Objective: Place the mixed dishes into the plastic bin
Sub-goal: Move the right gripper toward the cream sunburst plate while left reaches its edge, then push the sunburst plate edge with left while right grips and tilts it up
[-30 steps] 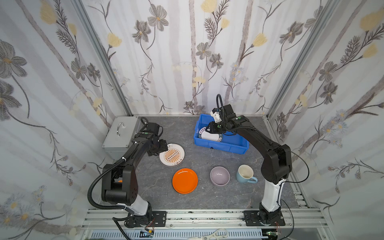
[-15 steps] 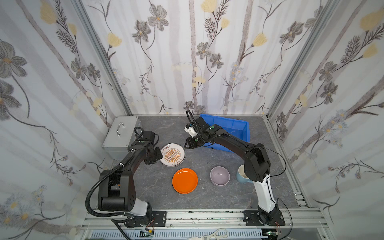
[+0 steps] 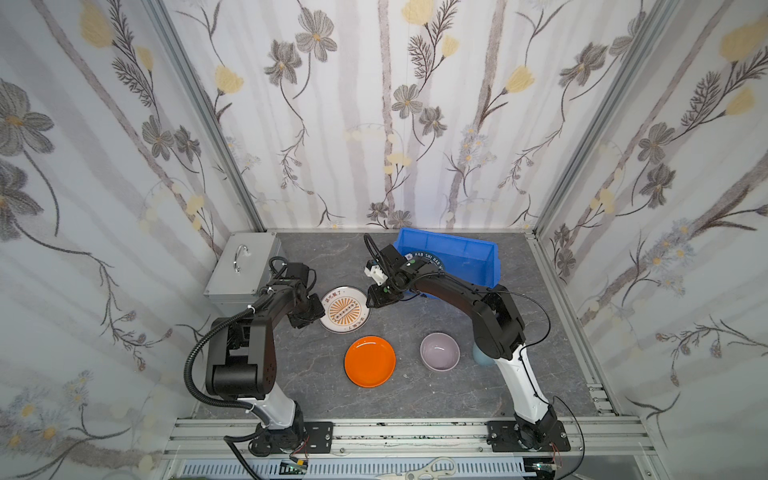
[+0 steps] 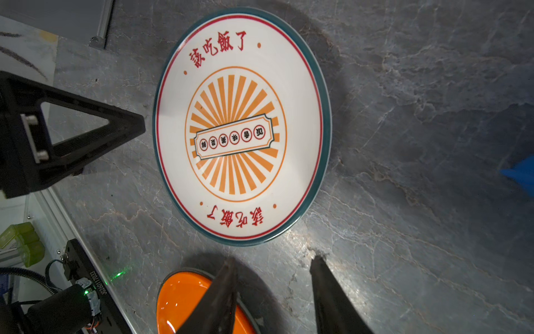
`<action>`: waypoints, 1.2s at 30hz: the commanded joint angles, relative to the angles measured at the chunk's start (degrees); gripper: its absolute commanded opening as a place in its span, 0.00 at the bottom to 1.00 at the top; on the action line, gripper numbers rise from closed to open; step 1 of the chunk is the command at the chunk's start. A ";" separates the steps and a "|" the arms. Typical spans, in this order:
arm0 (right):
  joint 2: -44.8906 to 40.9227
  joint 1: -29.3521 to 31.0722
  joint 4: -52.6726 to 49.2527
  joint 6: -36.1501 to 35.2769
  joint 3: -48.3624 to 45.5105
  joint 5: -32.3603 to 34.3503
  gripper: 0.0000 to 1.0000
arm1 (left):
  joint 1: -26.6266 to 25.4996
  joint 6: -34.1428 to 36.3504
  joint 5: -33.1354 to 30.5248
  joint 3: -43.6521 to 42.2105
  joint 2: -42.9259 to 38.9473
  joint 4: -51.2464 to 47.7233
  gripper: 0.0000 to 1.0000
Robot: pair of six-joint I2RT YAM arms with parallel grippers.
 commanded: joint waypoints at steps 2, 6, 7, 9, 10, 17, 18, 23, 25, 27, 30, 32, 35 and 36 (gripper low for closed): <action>1.75 0.00 -0.05 -0.34 1.81 1.41 0.43 | 0.30 0.66 0.17 2.28 2.10 0.39 0.47; 3.06 0.01 0.02 -0.17 2.20 1.67 0.43 | 0.40 1.48 0.25 3.69 3.93 -0.09 0.45; 3.49 0.00 -0.04 -0.01 2.25 1.68 0.43 | 0.40 1.66 0.30 3.90 4.42 -0.31 0.45; 4.17 -0.08 0.03 0.10 2.43 1.54 0.43 | 0.49 1.92 0.52 4.38 5.25 -0.50 0.43; 4.43 -0.07 0.13 0.19 2.61 1.34 0.43 | 0.49 2.03 0.67 4.51 5.69 -0.69 0.43; 6.49 -0.05 0.62 0.79 3.64 0.33 0.43 | 0.57 2.89 1.22 5.83 7.63 -0.98 0.35; 6.61 -0.07 0.72 0.88 3.87 0.21 0.43 | 0.57 3.02 1.22 5.94 7.86 -0.96 0.35; 8.23 -0.43 0.80 1.45 5.41 -0.63 0.43 | 0.58 3.46 1.39 6.14 8.99 -1.21 0.31; 8.78 -0.52 0.77 1.52 5.90 -1.05 0.43 | 0.58 3.60 1.48 6.19 9.32 -1.14 0.29; 9.23 -0.70 0.89 1.51 6.19 -1.33 0.43 | 0.58 3.64 1.66 6.15 9.58 -1.11 0.28; 9.75 -0.79 1.16 1.51 6.45 -2.10 0.43 | 0.58 3.64 2.02 6.10 9.70 -0.85 0.26; 10.04 -0.87 1.57 1.47 6.47 -2.95 0.42 | 0.58 3.65 2.25 6.05 9.75 -0.76 0.26; 10.15 -0.81 2.29 1.42 6.63 -3.99 0.42 | 0.58 3.69 2.90 5.98 9.97 -0.59 0.24; 10.29 -0.83 2.49 1.43 6.61 -4.32 0.42 | 0.58 3.71 3.09 5.97 10.00 -0.48 0.24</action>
